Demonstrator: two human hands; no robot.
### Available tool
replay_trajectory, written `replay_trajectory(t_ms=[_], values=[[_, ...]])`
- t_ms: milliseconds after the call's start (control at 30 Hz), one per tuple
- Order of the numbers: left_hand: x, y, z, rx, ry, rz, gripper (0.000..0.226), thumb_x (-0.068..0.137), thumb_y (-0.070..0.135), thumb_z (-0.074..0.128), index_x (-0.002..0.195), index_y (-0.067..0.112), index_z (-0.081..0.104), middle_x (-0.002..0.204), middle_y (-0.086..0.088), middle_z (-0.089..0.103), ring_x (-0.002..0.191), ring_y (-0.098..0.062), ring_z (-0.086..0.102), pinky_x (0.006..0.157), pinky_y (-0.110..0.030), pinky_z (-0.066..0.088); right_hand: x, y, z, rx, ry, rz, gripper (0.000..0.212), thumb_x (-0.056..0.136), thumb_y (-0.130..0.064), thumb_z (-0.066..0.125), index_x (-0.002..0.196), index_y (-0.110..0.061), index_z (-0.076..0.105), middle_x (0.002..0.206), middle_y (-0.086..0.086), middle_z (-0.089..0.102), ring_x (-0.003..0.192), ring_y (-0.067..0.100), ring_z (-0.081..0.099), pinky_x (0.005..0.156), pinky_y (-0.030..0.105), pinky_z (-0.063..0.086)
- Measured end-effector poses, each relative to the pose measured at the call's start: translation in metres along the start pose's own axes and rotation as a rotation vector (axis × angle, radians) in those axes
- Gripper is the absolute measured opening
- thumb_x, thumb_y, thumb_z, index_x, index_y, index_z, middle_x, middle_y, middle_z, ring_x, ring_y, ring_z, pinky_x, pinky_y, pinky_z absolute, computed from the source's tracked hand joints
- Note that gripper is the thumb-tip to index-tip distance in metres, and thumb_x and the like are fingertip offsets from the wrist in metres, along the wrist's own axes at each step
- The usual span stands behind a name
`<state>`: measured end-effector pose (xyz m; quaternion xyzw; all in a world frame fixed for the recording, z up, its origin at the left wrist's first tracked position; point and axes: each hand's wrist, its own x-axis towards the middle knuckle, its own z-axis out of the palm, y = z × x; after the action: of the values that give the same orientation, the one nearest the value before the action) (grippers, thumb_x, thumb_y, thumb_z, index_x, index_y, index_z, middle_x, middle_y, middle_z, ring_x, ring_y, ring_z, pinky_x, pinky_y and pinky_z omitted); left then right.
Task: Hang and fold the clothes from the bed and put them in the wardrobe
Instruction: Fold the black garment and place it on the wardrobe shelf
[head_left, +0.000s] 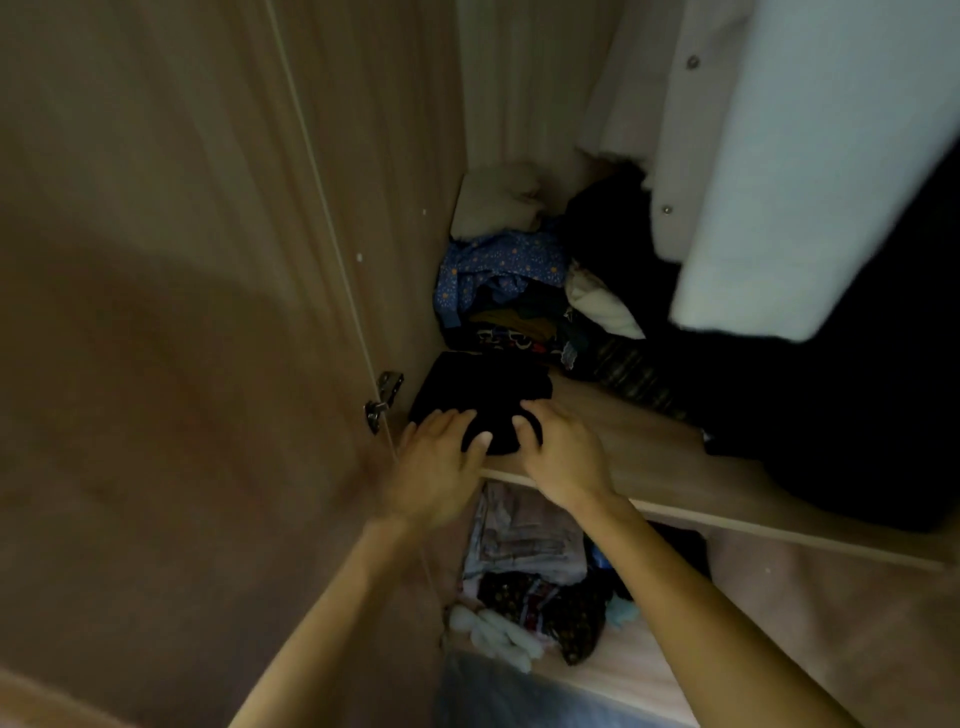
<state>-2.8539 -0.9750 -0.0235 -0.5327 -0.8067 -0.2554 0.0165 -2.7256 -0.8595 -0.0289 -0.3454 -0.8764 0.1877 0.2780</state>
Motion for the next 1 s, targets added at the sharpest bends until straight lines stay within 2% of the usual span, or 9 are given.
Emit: replay_trajectory(t_ms=[133, 333, 433, 600, 767, 833, 933, 1000], values=[[-0.048, 0.015, -0.014, 0.049, -0.003, 0.018, 0.067, 0.091, 0.061, 0.02, 0.135, 0.02, 0.05, 0.139, -0.004, 0.051, 0.134, -0.025, 0.038, 0.111, -0.044, 0.028, -0.057, 0.001, -0.027, -0.027, -0.036, -0.027, 0.042, 0.099, -0.036, 0.042, 0.132, -0.013, 0.053, 0.131, 0.006, 0.056, 0.12, 0.023, 0.051, 0.099, 0.037, 0.043], [-0.115, 0.041, -0.021, 0.051, -0.03, 0.149, 0.058, 0.094, 0.057, 0.025, 0.117, 0.017, 0.06, 0.116, -0.006, 0.064, 0.11, -0.029, 0.056, 0.094, -0.044, 0.042, -0.146, 0.014, -0.055, 0.019, 0.046, 0.114, 0.042, 0.098, -0.038, 0.043, 0.13, -0.014, 0.055, 0.132, 0.003, 0.055, 0.123, 0.02, 0.048, 0.104, 0.03, 0.037], [-0.135, 0.055, -0.019, -0.029, -0.06, 0.209, 0.061, 0.093, 0.058, 0.028, 0.12, 0.014, 0.06, 0.118, -0.008, 0.063, 0.113, -0.029, 0.055, 0.095, -0.045, 0.043, -0.19, 0.008, -0.069, 0.013, 0.099, 0.191, 0.042, 0.098, -0.038, 0.044, 0.13, -0.013, 0.056, 0.132, 0.002, 0.056, 0.122, 0.018, 0.05, 0.103, 0.028, 0.037], [-0.165, 0.066, -0.015, -0.211, -0.153, 0.366, 0.059, 0.094, 0.057, 0.032, 0.125, 0.014, 0.057, 0.122, -0.008, 0.061, 0.115, -0.027, 0.054, 0.097, -0.047, 0.044, -0.266, -0.02, -0.081, -0.053, 0.274, 0.309, 0.052, 0.094, -0.047, 0.035, 0.123, -0.014, 0.061, 0.12, 0.003, 0.063, 0.11, 0.02, 0.057, 0.096, 0.032, 0.045], [-0.224, 0.077, -0.011, -0.396, -0.263, 0.514, 0.054, 0.093, 0.052, 0.037, 0.128, 0.015, 0.056, 0.126, -0.004, 0.06, 0.117, -0.022, 0.053, 0.1, -0.042, 0.043, -0.343, -0.059, -0.069, -0.104, 0.376, 0.453, 0.045, 0.095, -0.041, 0.041, 0.121, -0.011, 0.062, 0.118, 0.003, 0.065, 0.106, 0.019, 0.059, 0.091, 0.032, 0.049], [-0.25, 0.078, -0.007, -0.487, -0.33, 0.546, 0.054, 0.093, 0.051, 0.038, 0.128, 0.015, 0.056, 0.127, -0.004, 0.059, 0.118, -0.019, 0.053, 0.102, -0.037, 0.041, -0.375, -0.077, -0.06, -0.126, 0.41, 0.52, 0.043, 0.095, -0.038, 0.043, 0.121, -0.01, 0.061, 0.119, 0.005, 0.065, 0.106, 0.019, 0.06, 0.093, 0.028, 0.046], [-0.289, 0.085, -0.003, -0.571, -0.434, 0.594, 0.052, 0.093, 0.049, 0.041, 0.127, 0.014, 0.057, 0.127, -0.004, 0.06, 0.117, -0.017, 0.053, 0.098, -0.019, 0.034, -0.421, -0.104, -0.055, -0.152, 0.429, 0.655, 0.044, 0.095, -0.039, 0.042, 0.124, -0.01, 0.059, 0.12, 0.004, 0.064, 0.107, 0.018, 0.059, 0.093, 0.026, 0.044], [-0.311, 0.094, -0.001, -0.594, -0.526, 0.64, 0.051, 0.092, 0.048, 0.041, 0.129, 0.015, 0.056, 0.13, -0.002, 0.058, 0.12, -0.015, 0.051, 0.099, -0.016, 0.031, -0.452, -0.117, -0.058, -0.185, 0.46, 0.724, 0.045, 0.095, -0.04, 0.041, 0.122, -0.01, 0.06, 0.119, 0.003, 0.065, 0.105, 0.018, 0.06, 0.092, 0.025, 0.045]])
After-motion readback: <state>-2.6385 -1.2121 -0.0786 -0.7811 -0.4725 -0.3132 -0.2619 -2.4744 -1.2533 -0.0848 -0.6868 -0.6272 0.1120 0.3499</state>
